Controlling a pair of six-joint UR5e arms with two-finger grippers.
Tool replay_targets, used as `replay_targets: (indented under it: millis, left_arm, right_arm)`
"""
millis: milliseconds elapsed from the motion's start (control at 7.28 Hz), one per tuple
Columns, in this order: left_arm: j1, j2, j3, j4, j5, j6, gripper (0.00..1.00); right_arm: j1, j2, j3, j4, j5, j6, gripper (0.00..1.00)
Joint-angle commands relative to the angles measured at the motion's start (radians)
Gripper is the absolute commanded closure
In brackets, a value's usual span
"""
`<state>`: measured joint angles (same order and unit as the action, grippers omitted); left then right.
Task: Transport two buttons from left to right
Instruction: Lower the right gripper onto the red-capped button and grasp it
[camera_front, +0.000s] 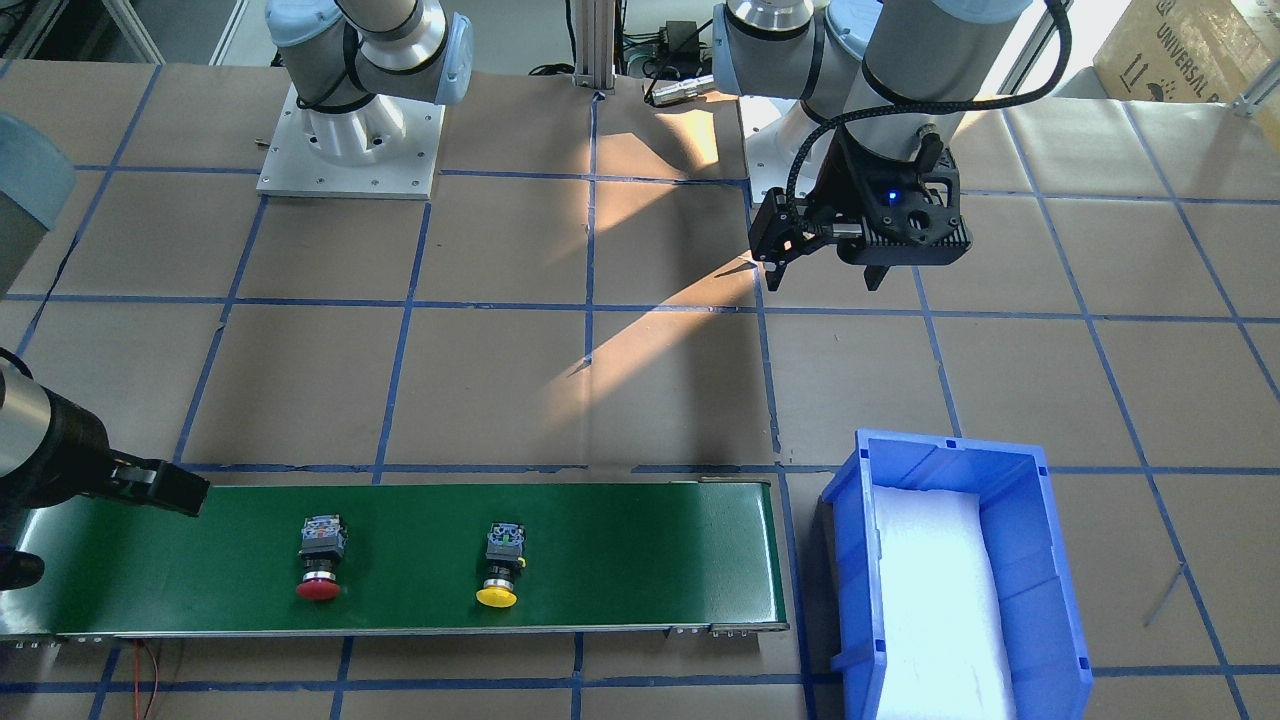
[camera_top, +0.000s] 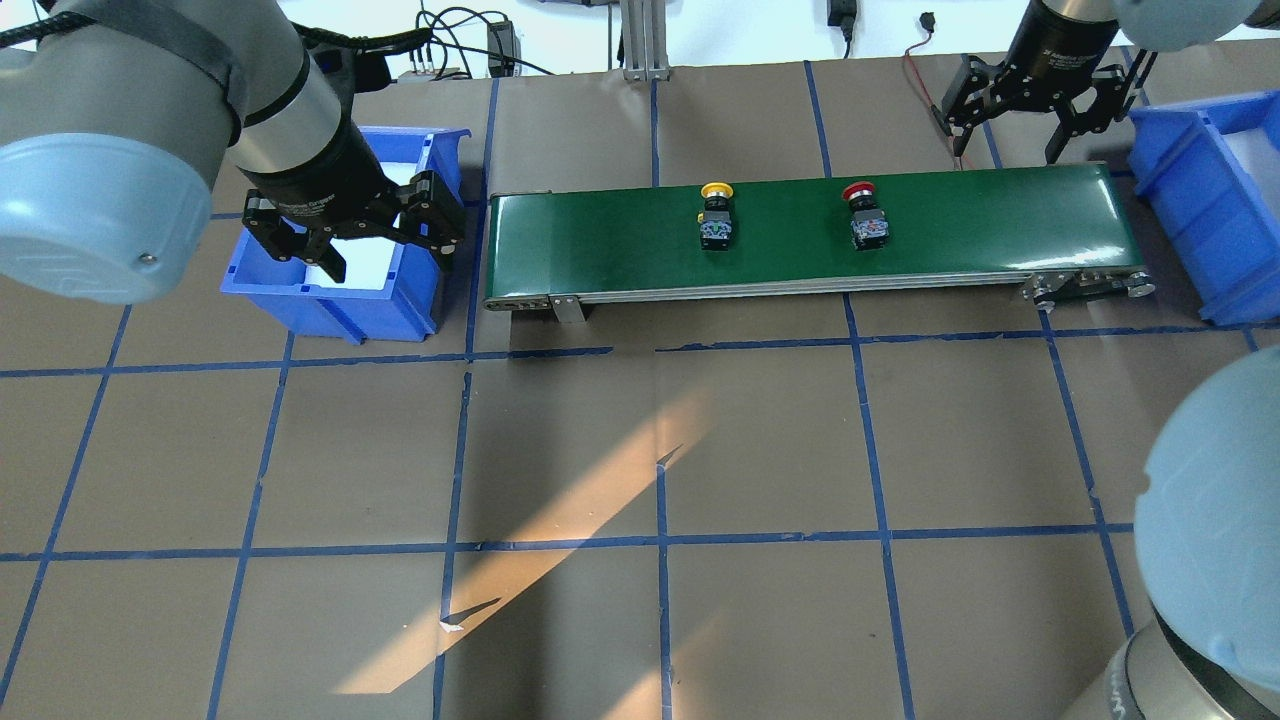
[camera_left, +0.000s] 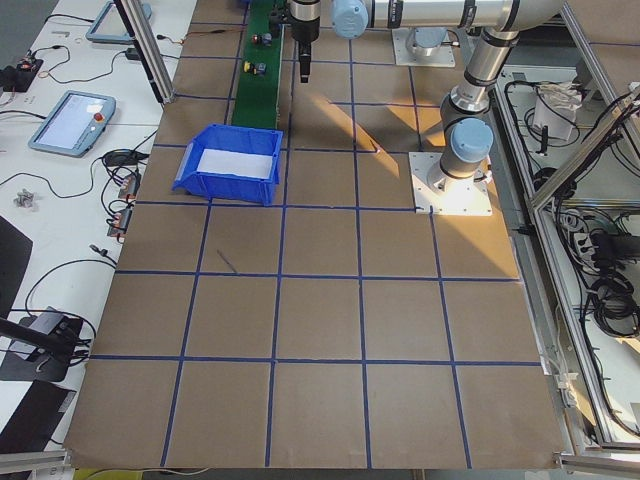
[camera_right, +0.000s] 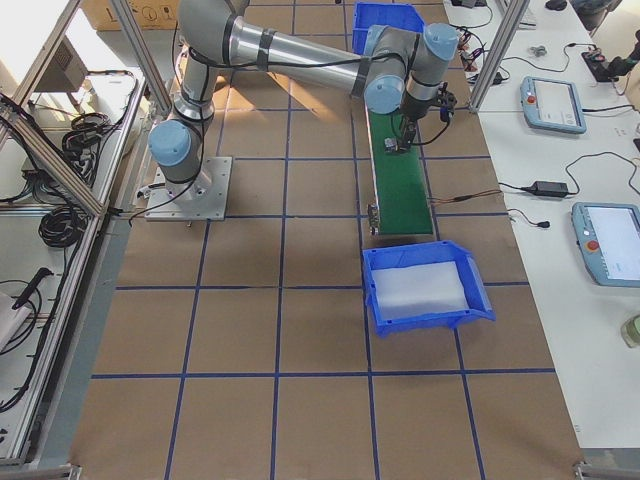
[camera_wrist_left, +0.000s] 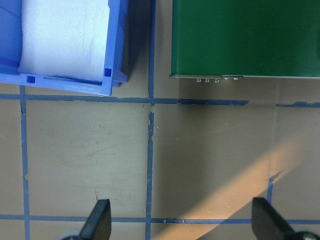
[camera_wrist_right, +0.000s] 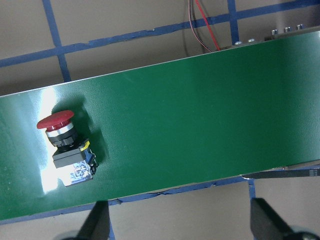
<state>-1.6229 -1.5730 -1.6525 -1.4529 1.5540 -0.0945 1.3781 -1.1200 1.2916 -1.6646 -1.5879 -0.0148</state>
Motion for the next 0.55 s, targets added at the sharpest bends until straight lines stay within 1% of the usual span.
replay_targets:
  millis: [0, 275, 412]
  left_arm:
    - [0.0, 0.002, -0.001, 0.0, 0.0, -0.001, 0.0]
    - [0.0, -0.001, 0.0, 0.0, -0.002, -0.002, 0.0]
    - [0.0, -0.001, 0.0, 0.0, -0.002, -0.002, 0.0]
  right_arm:
    - [-0.005, 0.015, 0.014, -0.054, 0.0, -0.005, 0.01]
    - [0.001, 0.013, 0.04, -0.069, 0.0, -0.005, 0.01]
    - [0.001, 0.017, 0.034, -0.069, 0.002, -0.005, 0.01]
